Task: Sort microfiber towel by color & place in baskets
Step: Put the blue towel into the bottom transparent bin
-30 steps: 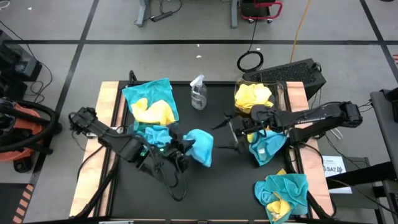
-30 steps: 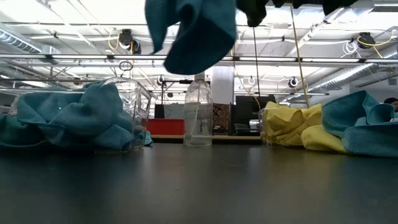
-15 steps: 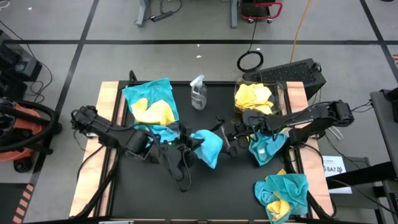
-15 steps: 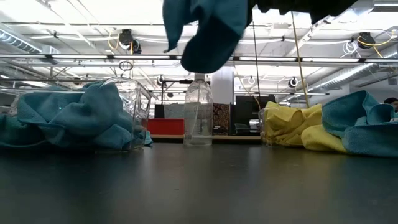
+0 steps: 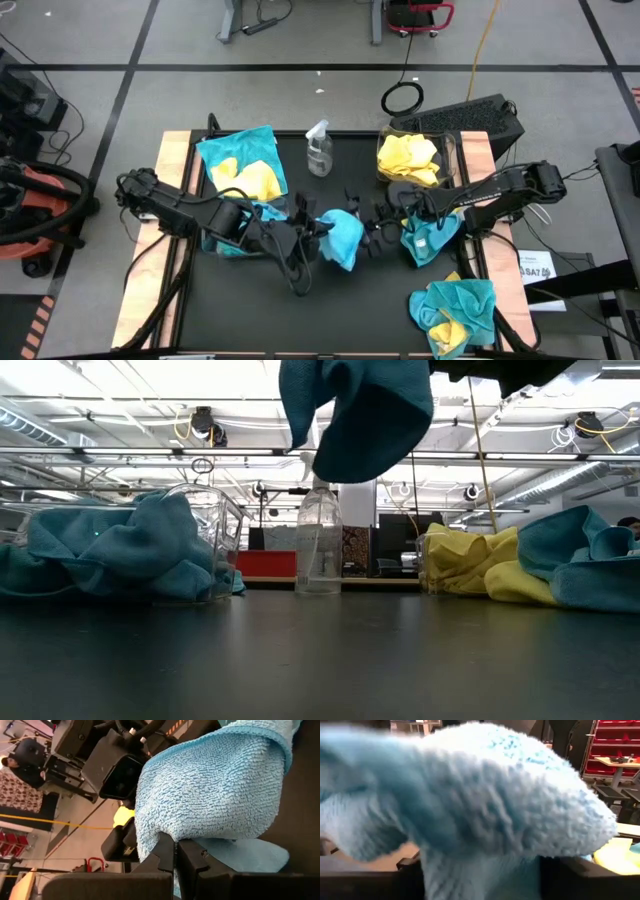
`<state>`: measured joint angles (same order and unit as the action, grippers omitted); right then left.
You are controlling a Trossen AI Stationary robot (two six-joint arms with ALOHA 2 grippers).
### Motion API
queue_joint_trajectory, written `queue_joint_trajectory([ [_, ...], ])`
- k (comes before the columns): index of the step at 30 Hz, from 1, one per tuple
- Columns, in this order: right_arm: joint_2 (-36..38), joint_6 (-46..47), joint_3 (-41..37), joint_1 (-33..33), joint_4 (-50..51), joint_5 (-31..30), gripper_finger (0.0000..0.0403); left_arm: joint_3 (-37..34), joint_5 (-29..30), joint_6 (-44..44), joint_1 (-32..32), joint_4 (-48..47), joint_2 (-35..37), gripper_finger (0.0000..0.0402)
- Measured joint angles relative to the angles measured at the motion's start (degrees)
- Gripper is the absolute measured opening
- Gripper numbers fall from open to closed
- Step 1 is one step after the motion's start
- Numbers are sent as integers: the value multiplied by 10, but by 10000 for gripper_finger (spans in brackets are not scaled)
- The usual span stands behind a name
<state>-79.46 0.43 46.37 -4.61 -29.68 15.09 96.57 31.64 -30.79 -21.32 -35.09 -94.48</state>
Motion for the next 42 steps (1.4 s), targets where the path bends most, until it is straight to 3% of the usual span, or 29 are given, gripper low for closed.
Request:
queue_joint_trajectory([
  [7, 0, -16, 0, 0, 27, 0, 43, 0, -18, 11, 0, -2, 0, 7],
  [9, 1, -26, 0, 0, 41, 0, 13, 0, -20, 24, 0, -7, 0, 23],
  [18, 16, -36, 0, 0, 134, -2, 4, 0, -17, 139, 0, -103, 0, 145],
  [23, 46, -44, 0, 0, 178, -15, 2, 0, -16, 208, -7, -168, 0, 190],
  [34, 134, -62, 0, -6, 254, -14, 1, -6, -16, 284, -41, -219, 0, 201],
  [42, 156, -87, 0, -29, 234, 15, 0, -65, -15, 289, -23, -122, 0, 201],
])
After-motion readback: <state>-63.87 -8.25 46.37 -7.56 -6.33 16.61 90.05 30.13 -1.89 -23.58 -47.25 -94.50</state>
